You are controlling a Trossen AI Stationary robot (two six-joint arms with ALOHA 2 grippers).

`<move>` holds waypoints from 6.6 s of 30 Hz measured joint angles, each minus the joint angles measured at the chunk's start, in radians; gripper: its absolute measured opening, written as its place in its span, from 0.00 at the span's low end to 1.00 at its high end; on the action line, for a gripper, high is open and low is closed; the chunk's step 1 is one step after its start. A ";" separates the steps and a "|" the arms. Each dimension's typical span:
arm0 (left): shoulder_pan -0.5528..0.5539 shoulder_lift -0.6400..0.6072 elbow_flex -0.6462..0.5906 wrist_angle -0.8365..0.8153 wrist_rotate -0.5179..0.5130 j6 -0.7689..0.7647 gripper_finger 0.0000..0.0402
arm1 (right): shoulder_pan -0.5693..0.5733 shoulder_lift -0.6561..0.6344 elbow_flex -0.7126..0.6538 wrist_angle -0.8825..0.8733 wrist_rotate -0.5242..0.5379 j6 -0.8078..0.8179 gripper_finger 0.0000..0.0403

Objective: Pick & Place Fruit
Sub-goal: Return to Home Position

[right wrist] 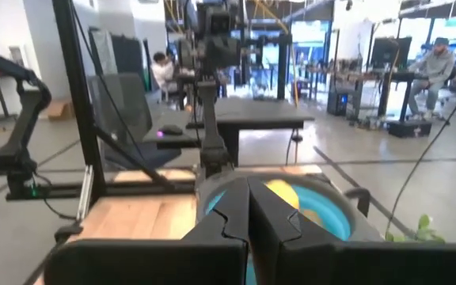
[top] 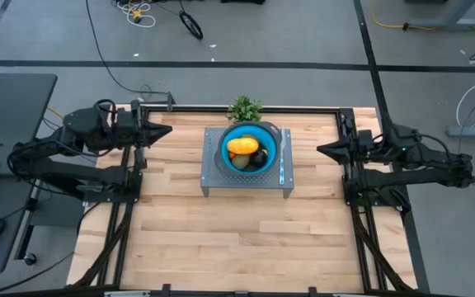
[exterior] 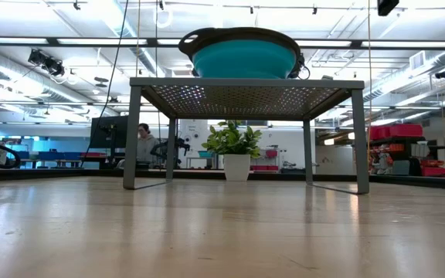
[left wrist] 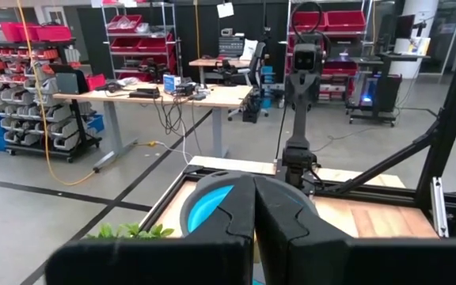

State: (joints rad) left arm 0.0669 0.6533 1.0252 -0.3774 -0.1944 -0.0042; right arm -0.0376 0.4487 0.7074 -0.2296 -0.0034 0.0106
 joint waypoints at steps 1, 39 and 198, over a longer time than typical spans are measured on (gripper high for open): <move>0.000 0.000 0.000 0.000 0.000 -0.003 0.01 | 0.000 0.000 0.000 -0.011 0.000 -0.001 0.01; 0.000 -0.034 0.000 -0.082 -0.031 -0.062 0.01 | 0.000 -0.385 -0.580 0.284 -0.137 -0.150 0.01; -0.001 -0.650 -1.019 0.437 0.236 0.257 0.11 | 0.000 -0.448 -0.698 0.263 -0.077 -0.131 0.01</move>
State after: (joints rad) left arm 0.0662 0.0036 0.0067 0.0592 0.0414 0.2524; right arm -0.0380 0.0002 0.0097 0.0338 -0.0807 -0.1204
